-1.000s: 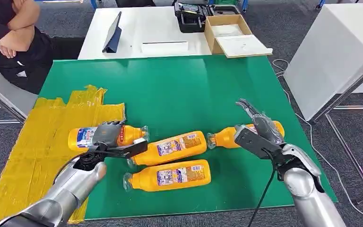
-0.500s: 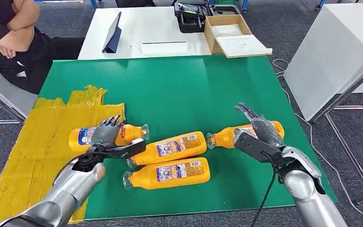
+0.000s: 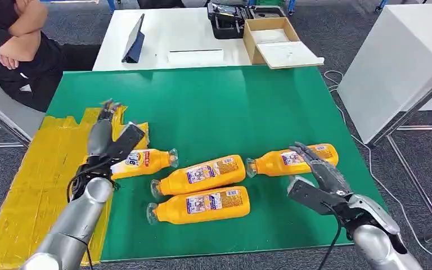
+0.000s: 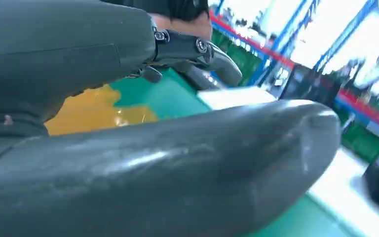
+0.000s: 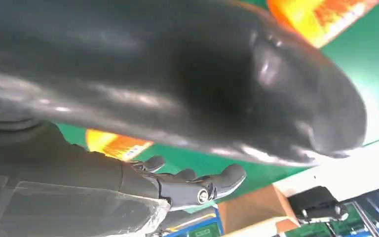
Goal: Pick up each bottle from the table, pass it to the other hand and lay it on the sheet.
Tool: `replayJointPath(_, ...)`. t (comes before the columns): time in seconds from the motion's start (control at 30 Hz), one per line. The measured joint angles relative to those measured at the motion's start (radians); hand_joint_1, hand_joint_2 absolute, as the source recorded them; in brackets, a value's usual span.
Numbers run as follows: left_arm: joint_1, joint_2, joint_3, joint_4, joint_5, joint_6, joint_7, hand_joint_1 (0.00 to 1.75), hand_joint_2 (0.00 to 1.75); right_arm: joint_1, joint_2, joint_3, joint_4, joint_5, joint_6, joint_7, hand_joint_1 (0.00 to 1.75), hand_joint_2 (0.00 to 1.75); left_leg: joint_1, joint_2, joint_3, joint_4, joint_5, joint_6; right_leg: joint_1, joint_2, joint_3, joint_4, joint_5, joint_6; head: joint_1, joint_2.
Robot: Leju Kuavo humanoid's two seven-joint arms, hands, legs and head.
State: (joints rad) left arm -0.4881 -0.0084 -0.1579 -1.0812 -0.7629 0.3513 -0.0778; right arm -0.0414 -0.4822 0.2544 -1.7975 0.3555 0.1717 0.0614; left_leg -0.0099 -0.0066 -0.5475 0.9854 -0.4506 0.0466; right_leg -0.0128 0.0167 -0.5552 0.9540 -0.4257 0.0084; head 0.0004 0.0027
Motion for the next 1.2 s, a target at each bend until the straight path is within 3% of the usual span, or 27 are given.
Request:
replayJointPath(0.33, 0.033, 0.000, 0.037, -0.131, 0.068, 0.007, -0.031, 0.00, 0.00, 0.024, -0.043, 0.000, -0.022, -0.001, -0.003, -0.001, 0.00, 0.00, 0.000, 0.000, 0.001, 0.000, 0.000, 0.000, 0.000, 0.000, 0.000, 0.000, 0.000, 0.000, 0.000, 0.000)
replayJointPath(0.37, 0.039, 0.000, 0.045, -0.146, 0.131, 0.017, -0.051, 0.00, 0.00, 0.030, -0.048, 0.000, -0.026, -0.003, -0.008, -0.005, 0.00, 1.75, 0.000, 0.000, 0.001, 0.000, 0.000, 0.000, 0.000, 0.000, 0.000, 0.000, 0.000, 0.000, 0.000, 0.000)
replayJointPath(0.63, 0.151, 0.039, 0.191, -0.393, 0.847, -0.039, -0.169, 0.00, 0.00, 0.115, -0.124, -0.001, -0.062, 0.095, -0.056, -0.019, 0.00, 1.75, 0.001, 0.002, -0.001, -0.001, -0.001, 0.000, 0.000, 0.001, -0.002, 0.000, 0.000, 0.000, 0.000, 0.000)
replayJointPath(0.9, 0.243, 0.118, 0.235, -0.515, 0.962, -0.043, -0.217, 0.00, 0.00, 0.099, -0.113, 0.028, -0.069, 0.166, -0.035, -0.036, 0.00, 1.75, 0.001, 0.001, -0.001, -0.001, 0.000, -0.001, 0.001, 0.000, -0.002, 0.000, 0.000, -0.001, 0.000, 0.000)
replayJointPath(1.2, 0.227, 0.133, 0.172, -0.507, 0.986, -0.026, -0.224, 0.00, 0.00, 0.044, 0.050, 0.244, -0.095, 0.316, -0.029, 0.045, 0.00, 1.75, 0.001, 0.001, -0.001, -0.001, 0.001, -0.001, 0.001, 0.000, -0.001, 0.001, 0.000, -0.001, 0.001, 0.000)
